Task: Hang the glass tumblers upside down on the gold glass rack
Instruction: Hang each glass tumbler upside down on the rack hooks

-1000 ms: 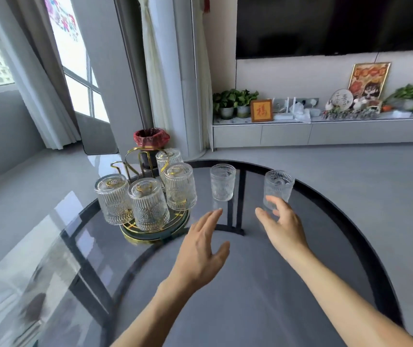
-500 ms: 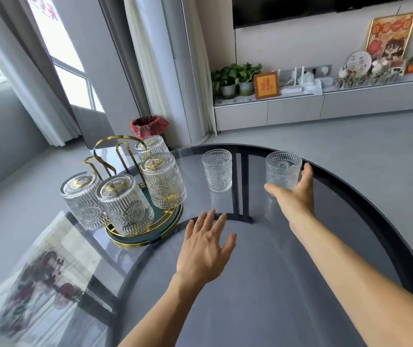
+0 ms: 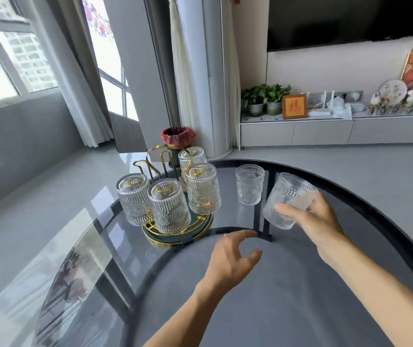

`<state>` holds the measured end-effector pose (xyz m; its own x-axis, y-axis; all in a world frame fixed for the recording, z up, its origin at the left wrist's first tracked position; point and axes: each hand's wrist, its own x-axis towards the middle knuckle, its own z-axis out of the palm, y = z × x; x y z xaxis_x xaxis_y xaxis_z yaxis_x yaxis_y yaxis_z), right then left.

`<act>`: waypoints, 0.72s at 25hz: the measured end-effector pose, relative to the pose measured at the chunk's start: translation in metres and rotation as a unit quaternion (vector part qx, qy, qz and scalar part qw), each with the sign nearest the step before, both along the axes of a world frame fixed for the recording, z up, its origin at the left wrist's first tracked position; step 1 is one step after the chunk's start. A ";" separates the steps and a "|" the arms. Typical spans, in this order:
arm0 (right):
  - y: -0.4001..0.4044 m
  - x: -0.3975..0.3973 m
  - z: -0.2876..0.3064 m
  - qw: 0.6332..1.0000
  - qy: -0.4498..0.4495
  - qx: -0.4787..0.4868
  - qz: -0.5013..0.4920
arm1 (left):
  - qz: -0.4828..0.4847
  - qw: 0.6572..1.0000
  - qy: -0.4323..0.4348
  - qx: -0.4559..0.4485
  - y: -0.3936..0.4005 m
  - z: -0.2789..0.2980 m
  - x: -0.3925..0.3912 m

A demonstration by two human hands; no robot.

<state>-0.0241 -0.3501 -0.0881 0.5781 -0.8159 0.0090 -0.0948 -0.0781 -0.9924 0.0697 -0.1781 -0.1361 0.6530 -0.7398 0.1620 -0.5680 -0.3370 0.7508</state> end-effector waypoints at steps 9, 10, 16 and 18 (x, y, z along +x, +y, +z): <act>0.149 0.030 0.110 0.953 -0.142 0.086 0.252 | 0.045 0.879 0.276 -0.386 0.118 0.125 0.002; 0.164 0.037 0.115 0.948 -0.139 0.095 0.271 | 0.048 0.879 0.269 -0.391 0.133 0.134 0.008; 0.192 0.089 0.152 0.957 -0.096 -0.021 0.273 | 0.103 0.833 0.272 -0.470 0.194 0.169 0.071; 0.184 0.113 0.160 0.956 -0.024 -0.227 0.186 | 0.158 0.845 0.238 -0.452 0.200 0.184 0.103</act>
<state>0.0892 -0.1662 0.0715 0.8173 -0.4595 0.3477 0.0683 -0.5219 -0.8502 0.1727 0.0214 0.0481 0.9454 -0.2306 0.2303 -0.1178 0.4170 0.9012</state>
